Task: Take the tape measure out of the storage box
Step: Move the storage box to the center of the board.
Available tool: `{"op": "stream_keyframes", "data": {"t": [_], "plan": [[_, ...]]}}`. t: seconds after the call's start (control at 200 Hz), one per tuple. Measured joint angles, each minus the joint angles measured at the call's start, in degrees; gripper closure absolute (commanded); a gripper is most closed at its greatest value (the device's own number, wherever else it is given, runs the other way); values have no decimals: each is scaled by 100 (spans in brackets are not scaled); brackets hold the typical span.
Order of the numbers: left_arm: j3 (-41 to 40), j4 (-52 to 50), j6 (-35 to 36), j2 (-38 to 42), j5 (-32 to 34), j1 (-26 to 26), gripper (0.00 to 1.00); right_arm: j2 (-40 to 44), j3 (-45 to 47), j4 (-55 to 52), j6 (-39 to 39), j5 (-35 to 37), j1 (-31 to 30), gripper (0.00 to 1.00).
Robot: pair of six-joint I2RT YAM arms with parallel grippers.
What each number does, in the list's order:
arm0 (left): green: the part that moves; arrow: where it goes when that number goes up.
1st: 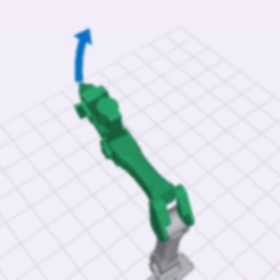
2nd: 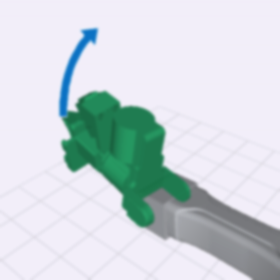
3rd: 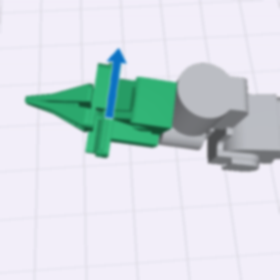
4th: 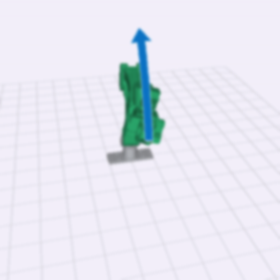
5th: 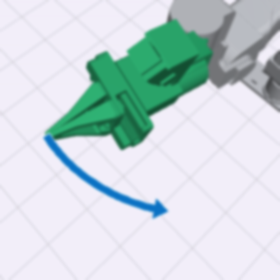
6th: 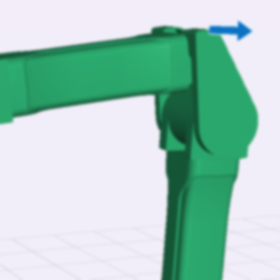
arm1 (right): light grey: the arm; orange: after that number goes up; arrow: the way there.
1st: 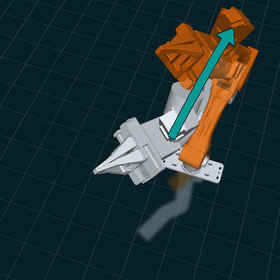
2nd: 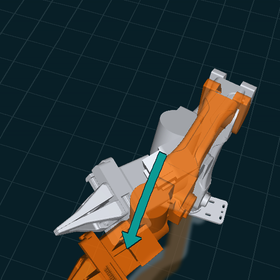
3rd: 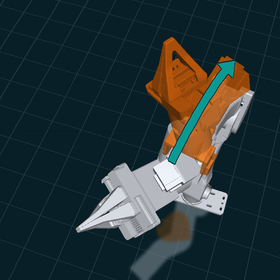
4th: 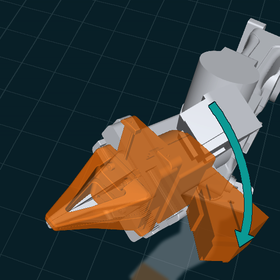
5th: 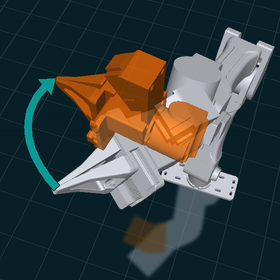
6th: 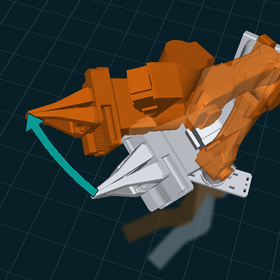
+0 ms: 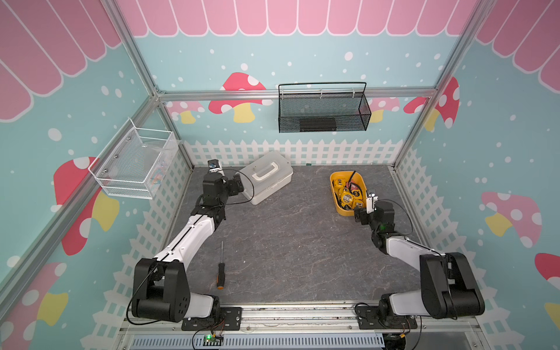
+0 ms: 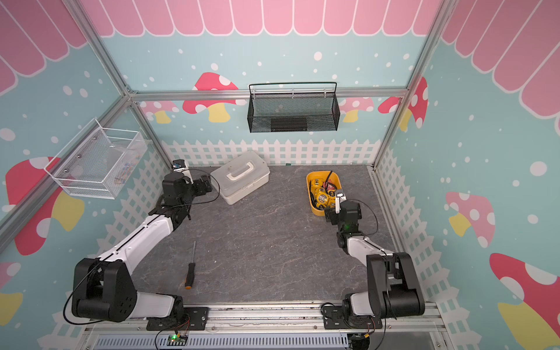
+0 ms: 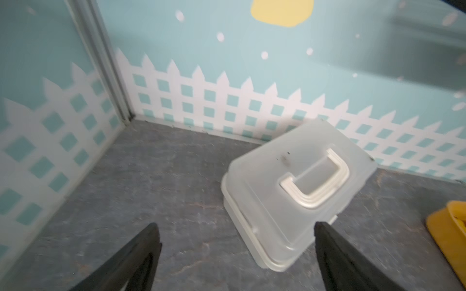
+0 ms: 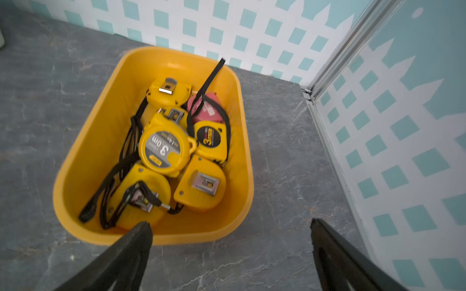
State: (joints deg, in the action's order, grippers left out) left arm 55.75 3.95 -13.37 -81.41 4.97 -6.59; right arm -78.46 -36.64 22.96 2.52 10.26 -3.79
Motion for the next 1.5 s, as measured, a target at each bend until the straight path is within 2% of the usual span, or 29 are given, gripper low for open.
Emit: {"op": "stream_keyframes", "data": {"t": [0.055, 0.135, 0.22, 0.285, 0.445, 0.62, 0.76, 1.056, 1.371, 1.416, 1.501], "plan": [[0, -120, -114, -192, -186, -229, 10, 61, -634, -503, -31, 0, 22, 2], [24, -341, -205, -505, -411, -601, 13, -129, -1495, -1185, -164, -52, 107, 11], [79, -577, -323, -796, -643, -949, 14, -726, -2339, -1919, -313, -175, 249, 22], [81, -671, -452, -898, -800, -1115, 15, -1270, -2874, -2487, -470, -238, 334, 26], [81, -671, -721, -914, -1010, -1377, 15, -2509, -3969, -3648, -763, -380, 474, 33], [39, -649, -911, -907, -1123, -1644, 15, -3425, -5023, -4444, -903, -505, 697, 43], [-85, -643, -1014, -846, -1137, -1792, 15, -3707, -5239, -4725, -918, -568, 828, 54], [-140, -621, -1189, -804, -1224, -1862, 15, -4009, -5637, -5252, -798, -1043, 813, 61], [-140, -623, -1204, -804, -1233, -1906, 15, -4240, -5700, -5512, -717, -1401, 841, 97], [-140, -623, -1220, -800, -1233, -1906, 15, -4232, -5685, -5532, -688, -1486, 839, 100], [-140, -623, -1239, -793, -1231, -1906, 15, -4186, -5593, -5469, -721, -1567, 826, 100]]}}
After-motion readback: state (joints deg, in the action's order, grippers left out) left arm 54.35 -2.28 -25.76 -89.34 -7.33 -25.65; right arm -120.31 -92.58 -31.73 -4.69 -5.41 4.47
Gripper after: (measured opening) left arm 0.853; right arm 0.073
